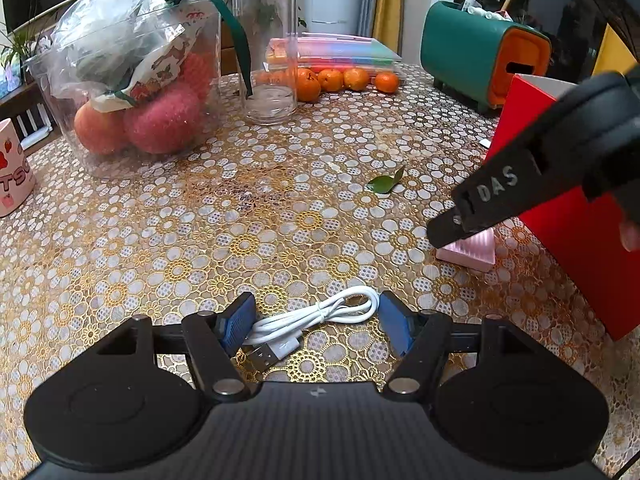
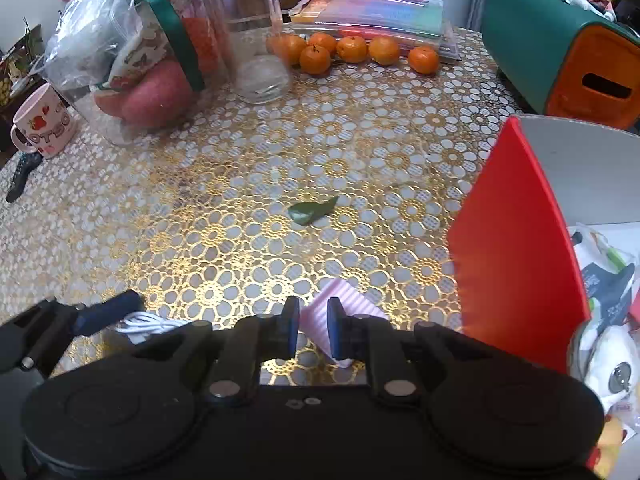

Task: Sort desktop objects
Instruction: 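Close the right tool on the pink sticky note pad and lift it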

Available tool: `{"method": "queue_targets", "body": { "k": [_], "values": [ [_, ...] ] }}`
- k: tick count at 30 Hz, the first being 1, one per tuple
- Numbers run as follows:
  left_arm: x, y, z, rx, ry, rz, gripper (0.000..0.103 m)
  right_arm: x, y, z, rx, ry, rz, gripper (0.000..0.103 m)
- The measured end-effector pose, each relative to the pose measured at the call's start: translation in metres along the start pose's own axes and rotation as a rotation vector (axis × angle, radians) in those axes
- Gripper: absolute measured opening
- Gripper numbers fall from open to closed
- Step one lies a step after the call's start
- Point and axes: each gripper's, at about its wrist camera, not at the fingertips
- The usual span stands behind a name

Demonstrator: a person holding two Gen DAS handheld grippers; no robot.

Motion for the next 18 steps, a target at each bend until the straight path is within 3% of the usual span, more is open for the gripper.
{"method": "queue_targets", "body": {
  "k": [5, 13, 18],
  "values": [
    [0.001, 0.000, 0.000, -0.001, -0.001, -0.002, 0.067, 0.011, -0.006, 0.000, 0.006, 0.029, -0.023, 0.020],
    [0.002, 0.001, -0.001, -0.007, -0.001, -0.009, 0.067, 0.018, -0.008, -0.009, -0.008, 0.075, -0.068, 0.007],
    [-0.001, 0.006, -0.002, -0.015, -0.004, -0.009, 0.066, 0.018, -0.003, -0.019, -0.021, 0.111, -0.062, 0.005]
  ]
}}
Point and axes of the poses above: each gripper's, at about its wrist camera, not at the fingertips, and y roughly against the way its jaws point, x to its left, z to its top, and after that the axes turned 11 degrees about -y, right-handed
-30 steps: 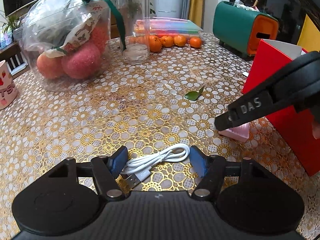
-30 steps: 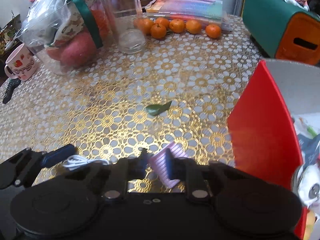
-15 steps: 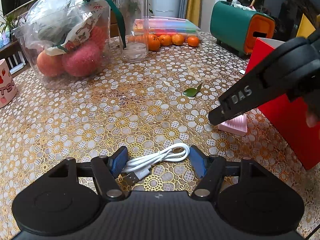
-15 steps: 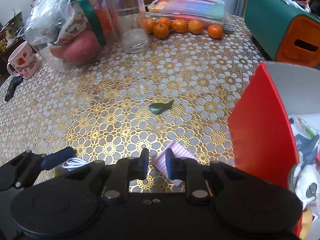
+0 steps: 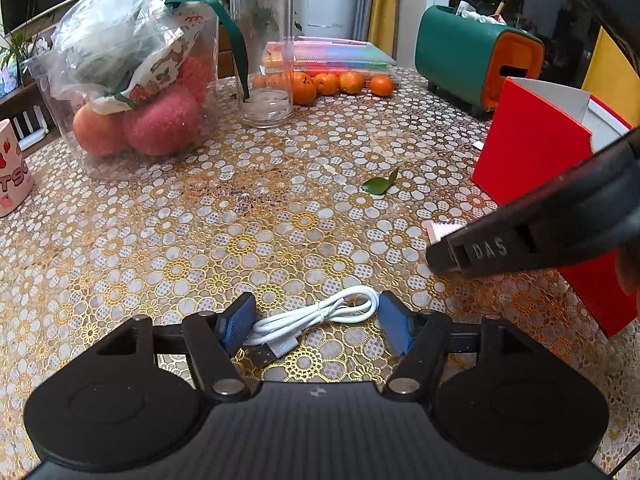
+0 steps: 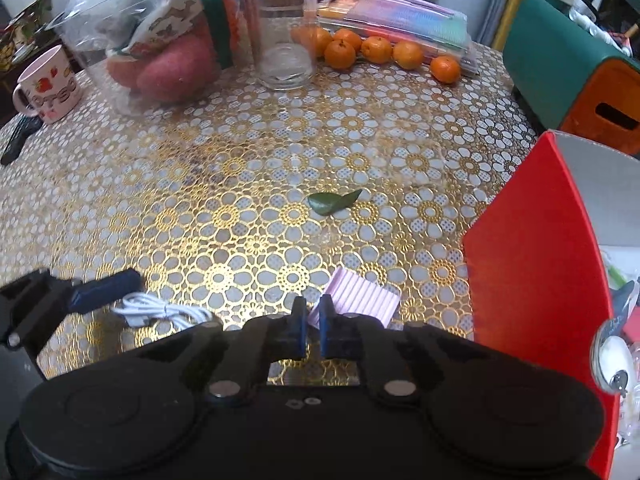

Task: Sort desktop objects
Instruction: 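Close the right tool on the pink sticky note pad and lift it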

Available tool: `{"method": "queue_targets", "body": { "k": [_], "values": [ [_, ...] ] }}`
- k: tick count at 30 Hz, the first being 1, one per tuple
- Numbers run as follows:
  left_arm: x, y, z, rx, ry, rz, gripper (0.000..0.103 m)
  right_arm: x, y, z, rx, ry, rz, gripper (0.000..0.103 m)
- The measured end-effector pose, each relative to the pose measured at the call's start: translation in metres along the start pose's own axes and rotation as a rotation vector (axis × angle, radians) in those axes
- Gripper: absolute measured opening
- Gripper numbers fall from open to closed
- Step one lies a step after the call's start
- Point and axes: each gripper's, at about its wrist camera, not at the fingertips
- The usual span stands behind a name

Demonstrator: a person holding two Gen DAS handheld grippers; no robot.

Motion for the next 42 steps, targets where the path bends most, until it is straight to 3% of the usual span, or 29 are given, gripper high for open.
{"method": "queue_targets", "body": {
  "k": [14, 18, 22, 23, 25, 27, 35, 41, 42],
  "values": [
    [0.005, 0.027, -0.020, 0.029, 0.011, -0.009, 0.066, -0.023, 0.048, -0.049, 0.013, 0.050, 0.100, 0.000],
    [0.007, 0.030, -0.024, 0.037, 0.020, -0.005, 0.066, -0.028, 0.046, -0.048, 0.036, 0.049, 0.093, 0.014],
    [0.010, 0.031, -0.026, 0.039, 0.023, -0.009, 0.066, -0.026, 0.045, -0.049, 0.041, 0.068, 0.082, 0.017],
    [0.010, 0.031, -0.026, 0.038, 0.022, -0.009, 0.066, -0.026, 0.046, -0.048, 0.036, 0.074, 0.078, 0.023],
    [0.011, 0.031, -0.026, 0.039, 0.026, -0.012, 0.066, -0.028, 0.045, -0.047, 0.023, 0.069, 0.074, 0.058],
    [0.010, 0.031, -0.027, 0.041, 0.027, -0.015, 0.066, -0.028, 0.044, -0.045, 0.006, 0.068, 0.073, 0.068],
    [0.010, 0.028, -0.028, 0.045, 0.021, -0.020, 0.066, -0.031, 0.026, -0.042, 0.036, 0.082, 0.045, 0.067],
    [0.007, 0.028, -0.027, 0.047, 0.015, -0.023, 0.066, -0.031, 0.022, -0.046, 0.049, 0.094, 0.041, 0.054],
    [0.006, 0.028, -0.027, 0.048, 0.014, -0.024, 0.066, -0.031, 0.023, -0.047, 0.043, 0.101, 0.036, 0.045]
  ]
}}
Point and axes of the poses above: each gripper's, at about its wrist camera, not at the fingertips, and y roughly against the way its jaws point, x to its left, z to its top, and after that the axes turned 11 degrees about -y, right-handed
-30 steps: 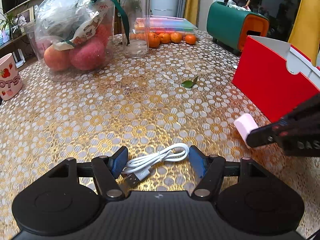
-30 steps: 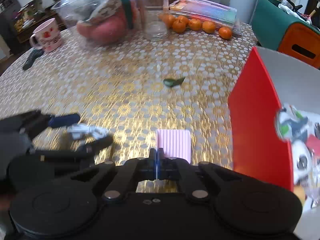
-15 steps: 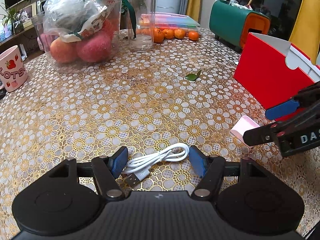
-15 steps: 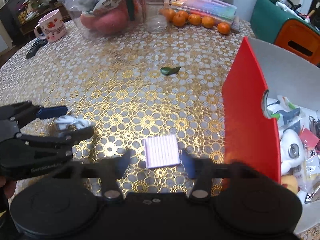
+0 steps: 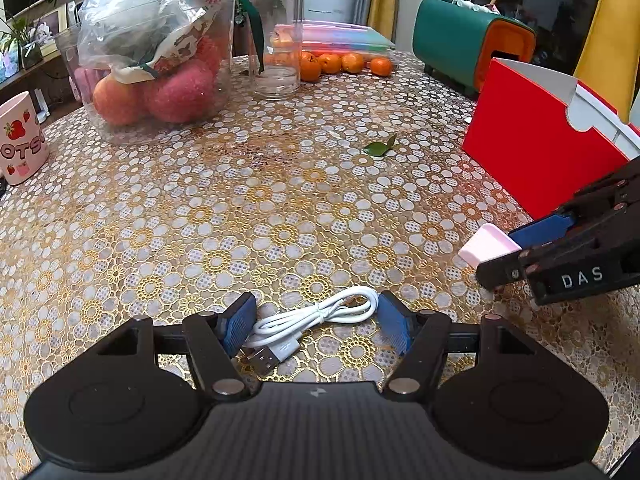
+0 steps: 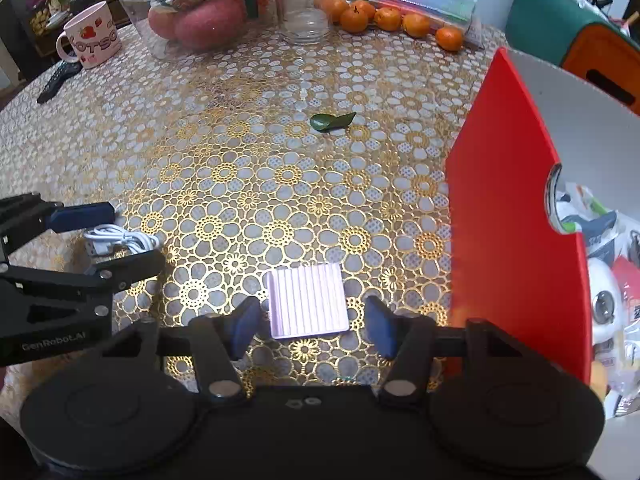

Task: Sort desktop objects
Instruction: 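Close the right tool on the pink sticky note pad and lift it, then carry the pink note pad over the red shoebox with the right tool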

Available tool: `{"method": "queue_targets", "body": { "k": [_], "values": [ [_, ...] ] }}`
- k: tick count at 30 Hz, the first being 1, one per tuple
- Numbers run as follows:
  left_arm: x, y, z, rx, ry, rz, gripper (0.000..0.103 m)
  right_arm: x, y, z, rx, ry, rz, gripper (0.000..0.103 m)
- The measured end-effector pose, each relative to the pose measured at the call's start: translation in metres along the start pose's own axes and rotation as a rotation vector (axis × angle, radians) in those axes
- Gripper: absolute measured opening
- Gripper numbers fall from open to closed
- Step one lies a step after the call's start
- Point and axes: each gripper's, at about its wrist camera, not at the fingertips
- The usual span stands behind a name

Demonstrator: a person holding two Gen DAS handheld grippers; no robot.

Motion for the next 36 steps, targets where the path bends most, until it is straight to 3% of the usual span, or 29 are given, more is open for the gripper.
{"method": "queue_targets", "body": {
  "k": [1, 8, 16, 25, 31, 34, 36],
  "values": [
    [-0.001, 0.001, 0.000, 0.000, -0.002, -0.001, 0.066, 0.000, 0.001, 0.000, -0.004, 0.002, -0.001, 0.041],
    [-0.012, 0.018, 0.004, -0.005, -0.024, -0.012, 0.066, -0.003, 0.020, -0.009, -0.017, -0.014, 0.053, 0.040],
    [-0.039, 0.056, 0.015, -0.019, -0.067, -0.056, 0.066, -0.017, 0.076, -0.033, -0.068, -0.029, 0.112, 0.040],
    [-0.085, 0.098, 0.035, -0.049, -0.128, -0.106, 0.066, -0.051, 0.136, -0.061, -0.145, -0.086, 0.147, 0.040],
    [-0.125, 0.114, 0.060, -0.077, -0.178, -0.152, 0.064, -0.087, 0.172, -0.072, -0.206, -0.125, 0.122, 0.041],
    [-0.145, 0.113, 0.074, -0.089, -0.200, -0.187, 0.056, -0.111, 0.185, -0.073, -0.240, -0.155, 0.086, 0.041],
    [-0.156, 0.109, 0.083, -0.089, -0.207, -0.212, 0.045, -0.129, 0.192, -0.072, -0.261, -0.184, 0.063, 0.041]
  ]
}}
Point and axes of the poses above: each gripper's, at about its wrist camera, not at the fingertips, and y roughly against the way its jaws point, x to its left, z to its top, and after that the axes turned 11 degrees about -y, right-handed
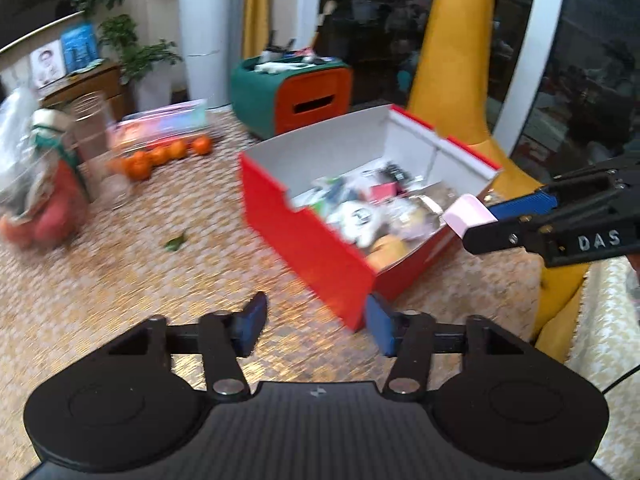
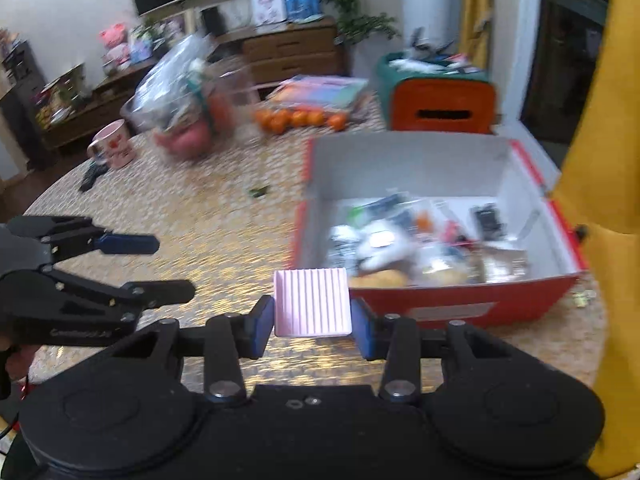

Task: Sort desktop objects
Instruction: 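Carry the pink note pad over the red shoebox with the right tool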

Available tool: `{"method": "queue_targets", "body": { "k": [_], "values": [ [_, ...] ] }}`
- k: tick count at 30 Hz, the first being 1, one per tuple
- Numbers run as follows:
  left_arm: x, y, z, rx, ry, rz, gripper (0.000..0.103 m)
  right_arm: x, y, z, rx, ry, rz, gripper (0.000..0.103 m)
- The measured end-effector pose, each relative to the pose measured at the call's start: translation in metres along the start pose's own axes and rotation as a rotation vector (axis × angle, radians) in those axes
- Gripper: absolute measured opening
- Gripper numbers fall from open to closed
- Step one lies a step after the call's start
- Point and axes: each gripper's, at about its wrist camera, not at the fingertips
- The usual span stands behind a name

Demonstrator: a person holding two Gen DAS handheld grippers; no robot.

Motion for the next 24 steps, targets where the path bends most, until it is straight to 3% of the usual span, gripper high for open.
{"method": "queue_targets", "body": {
  "k": [4, 7, 12, 17, 24],
  "values": [
    [-0.009, -0.016, 0.013, 0.000, -0.021, -0.047, 0.046, -0.028, 0.005, 0.010, -0.036, -0.044, -0.031, 0.041],
    [-0.016, -0.022, 0.005, 0.042, -0.030, -0.032, 0.048, -0.042, 0.005, 0.014, -0.057, -0.071, -0.036, 0.041],
    [-0.019, -0.030, -0.024, 0.098, -0.056, -0.021, 0.072, -0.055, -0.003, 0.017, -0.055, -0.077, -0.029, 0.041],
    [-0.010, -0.044, -0.055, 0.159, 0.021, 0.005, 0.077, -0.060, -0.007, 0.018, -0.057, -0.085, -0.024, 0.041],
    [-0.015, -0.061, -0.079, 0.163, -0.043, 0.006, 0.077, -0.060, -0.010, 0.017, -0.051, -0.077, -0.032, 0.041]
  ]
}}
Point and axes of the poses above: each gripper's, at about its wrist camera, not at the fingertips, and y roughly against the way its jaws point, x to its left, z to its top, and after that the axes turned 11 degrees about -y, right-handed
